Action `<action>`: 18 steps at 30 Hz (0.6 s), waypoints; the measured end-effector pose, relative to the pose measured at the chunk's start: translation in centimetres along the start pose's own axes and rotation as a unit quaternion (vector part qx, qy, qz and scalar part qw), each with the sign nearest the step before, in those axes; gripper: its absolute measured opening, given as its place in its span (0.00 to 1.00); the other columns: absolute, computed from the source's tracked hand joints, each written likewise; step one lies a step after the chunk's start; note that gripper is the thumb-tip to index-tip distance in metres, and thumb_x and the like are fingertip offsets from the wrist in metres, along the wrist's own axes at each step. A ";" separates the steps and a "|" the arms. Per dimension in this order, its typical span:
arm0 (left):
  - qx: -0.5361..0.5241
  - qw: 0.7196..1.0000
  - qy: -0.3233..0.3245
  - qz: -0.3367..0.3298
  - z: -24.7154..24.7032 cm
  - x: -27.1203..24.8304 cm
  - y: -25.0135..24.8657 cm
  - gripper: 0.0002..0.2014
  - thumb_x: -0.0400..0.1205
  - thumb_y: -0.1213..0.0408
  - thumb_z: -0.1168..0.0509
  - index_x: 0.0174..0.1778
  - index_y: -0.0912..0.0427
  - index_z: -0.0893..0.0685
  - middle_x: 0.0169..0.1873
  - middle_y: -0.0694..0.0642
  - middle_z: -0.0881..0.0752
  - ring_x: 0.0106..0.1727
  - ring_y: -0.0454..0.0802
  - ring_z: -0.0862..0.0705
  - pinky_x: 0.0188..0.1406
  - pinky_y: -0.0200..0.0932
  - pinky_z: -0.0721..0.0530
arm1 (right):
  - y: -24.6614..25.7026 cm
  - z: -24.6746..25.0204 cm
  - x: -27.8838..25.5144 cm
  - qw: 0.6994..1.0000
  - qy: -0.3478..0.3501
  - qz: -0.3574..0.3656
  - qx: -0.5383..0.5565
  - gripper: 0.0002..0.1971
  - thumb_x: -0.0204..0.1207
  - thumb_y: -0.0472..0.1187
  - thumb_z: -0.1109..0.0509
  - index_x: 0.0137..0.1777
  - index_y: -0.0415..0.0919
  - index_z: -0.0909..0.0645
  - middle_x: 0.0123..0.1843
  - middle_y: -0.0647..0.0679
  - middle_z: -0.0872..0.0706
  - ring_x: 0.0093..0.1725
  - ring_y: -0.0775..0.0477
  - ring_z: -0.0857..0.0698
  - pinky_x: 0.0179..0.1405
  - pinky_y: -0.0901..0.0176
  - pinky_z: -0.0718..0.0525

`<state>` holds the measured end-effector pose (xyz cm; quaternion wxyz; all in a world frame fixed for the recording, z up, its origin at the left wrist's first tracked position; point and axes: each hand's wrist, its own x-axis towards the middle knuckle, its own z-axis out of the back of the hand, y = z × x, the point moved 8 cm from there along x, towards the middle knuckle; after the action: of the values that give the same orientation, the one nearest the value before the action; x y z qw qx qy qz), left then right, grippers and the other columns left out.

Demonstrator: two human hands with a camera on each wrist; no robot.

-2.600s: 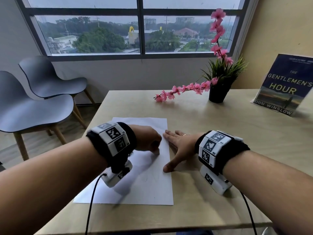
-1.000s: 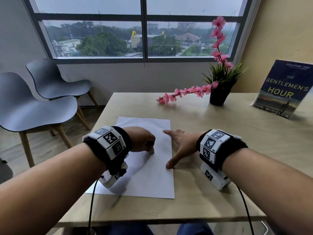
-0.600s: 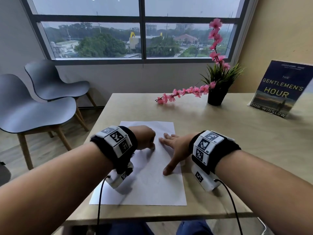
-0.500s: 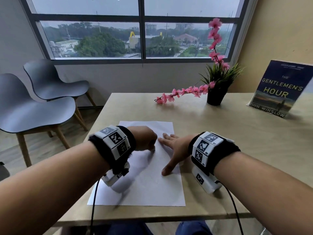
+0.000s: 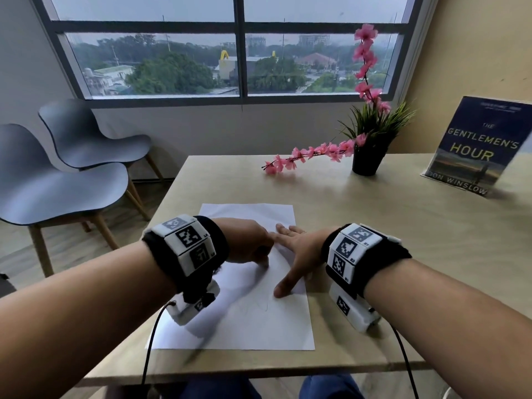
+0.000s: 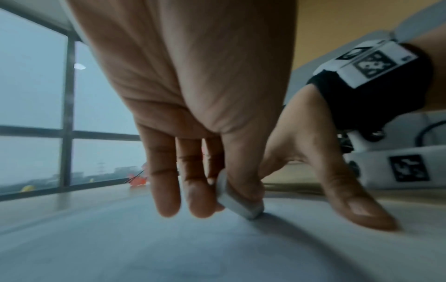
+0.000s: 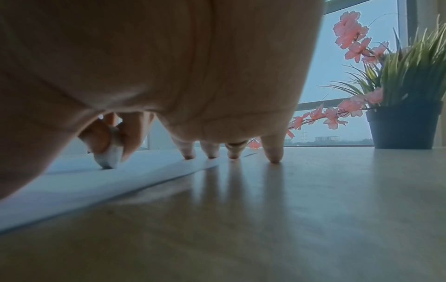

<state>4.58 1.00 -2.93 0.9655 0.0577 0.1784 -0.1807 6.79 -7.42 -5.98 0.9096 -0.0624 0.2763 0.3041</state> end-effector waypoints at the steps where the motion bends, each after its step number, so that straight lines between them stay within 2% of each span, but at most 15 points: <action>1: -0.007 1.000 -0.003 0.013 0.2 0.0 0.5 0.14 0.83 0.51 0.38 0.57 0.56 0.19 0.58 0.54 0.17 0.57 0.55 0.18 0.50 0.46 0.23 | 0.0 0.0 0.0 1.000 0.000 -0.002 -0.001 0.64 0.59 0.74 0.26 0.84 0.60 0.67 0.85 0.59 0.68 0.85 0.54 0.64 0.84 0.39 0.55; 4: -0.003 0.999 -0.015 0.037 0.7 0.0 1.8 0.15 0.83 0.50 0.38 0.57 0.56 0.19 0.59 0.55 0.17 0.59 0.55 0.19 0.54 0.47 0.22 | 0.1 0.0 -0.1 1.000 -0.003 -0.005 0.000 0.64 0.59 0.74 0.26 0.84 0.59 0.66 0.86 0.59 0.68 0.85 0.54 0.64 0.84 0.40 0.55; 9: 0.007 1.000 0.026 -0.010 -0.7 -0.7 -0.1 0.12 0.84 0.52 0.39 0.57 0.54 0.18 0.57 0.53 0.17 0.56 0.53 0.18 0.47 0.44 0.25 | 0.1 0.1 -0.2 1.000 -0.001 -0.004 0.002 0.64 0.58 0.74 0.26 0.84 0.60 0.66 0.85 0.60 0.68 0.85 0.54 0.63 0.84 0.40 0.56; 15: -0.002 0.999 -0.001 0.038 0.3 -0.6 2.0 0.14 0.83 0.50 0.39 0.57 0.55 0.19 0.59 0.54 0.17 0.58 0.55 0.18 0.55 0.48 0.20 | 0.1 0.2 -0.3 1.000 -0.005 -0.006 0.004 0.63 0.59 0.74 0.26 0.84 0.59 0.66 0.86 0.59 0.67 0.85 0.54 0.63 0.84 0.41 0.57; 18: 0.022 1.000 0.011 0.008 -0.5 -0.9 0.9 0.13 0.84 0.51 0.40 0.58 0.55 0.19 0.58 0.54 0.17 0.58 0.54 0.19 0.49 0.45 0.24 | 0.2 0.2 -0.1 1.000 -0.010 -0.004 0.008 0.63 0.60 0.73 0.26 0.85 0.58 0.65 0.86 0.58 0.67 0.85 0.53 0.63 0.84 0.44 0.58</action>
<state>3.92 2.19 -3.04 0.9635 0.0820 0.1844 -0.1757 6.68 -7.27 -5.73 0.9139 -0.0529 0.2692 0.2992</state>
